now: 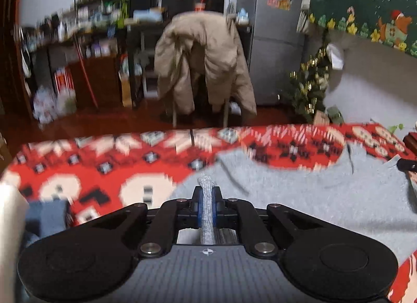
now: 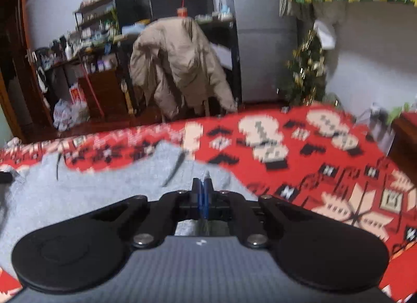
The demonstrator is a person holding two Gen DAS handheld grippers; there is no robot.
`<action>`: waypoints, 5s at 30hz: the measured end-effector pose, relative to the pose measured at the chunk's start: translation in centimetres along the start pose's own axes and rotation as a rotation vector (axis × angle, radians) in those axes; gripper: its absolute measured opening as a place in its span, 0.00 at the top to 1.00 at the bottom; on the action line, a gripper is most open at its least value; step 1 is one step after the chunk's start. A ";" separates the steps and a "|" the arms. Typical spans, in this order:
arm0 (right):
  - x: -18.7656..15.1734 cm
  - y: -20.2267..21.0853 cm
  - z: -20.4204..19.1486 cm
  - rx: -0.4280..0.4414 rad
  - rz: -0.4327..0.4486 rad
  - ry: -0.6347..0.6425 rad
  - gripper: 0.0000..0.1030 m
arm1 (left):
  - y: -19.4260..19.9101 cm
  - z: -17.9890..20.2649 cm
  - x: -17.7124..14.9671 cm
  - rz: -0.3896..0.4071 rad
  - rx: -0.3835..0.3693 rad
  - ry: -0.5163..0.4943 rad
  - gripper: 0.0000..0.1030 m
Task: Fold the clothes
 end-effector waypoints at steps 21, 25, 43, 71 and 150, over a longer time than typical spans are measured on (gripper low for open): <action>0.9 3.4 1.4 -0.040 0.002 -0.054 0.87 | 2.6 -4.5 -1.0 -0.119 -0.074 0.085 0.67; 2.0 8.0 -1.2 -0.003 -0.013 -0.044 0.84 | 7.6 -3.8 -3.8 -0.148 -0.041 -0.067 0.67; -4.7 16.9 -4.9 0.020 -0.087 -0.047 0.79 | 11.3 -3.7 -8.9 -0.113 0.138 -0.288 0.98; -7.4 9.5 -2.5 -0.023 -0.150 -0.048 0.79 | 6.2 0.1 -7.9 -0.212 0.085 -0.054 0.87; -9.8 6.1 -16.2 0.215 -0.216 0.192 0.94 | 8.3 11.9 -9.0 -0.072 -0.129 -0.187 0.93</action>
Point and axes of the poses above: each gripper's, at about its wrist camera, not at the fingertips, and y roughly against the way its jaws point, z to its right, x to its top, the point moved 7 cm from there along -y, roughly the way its jaws point, and after that the axes turned 12 degrees about x, right-handed, at the moved point
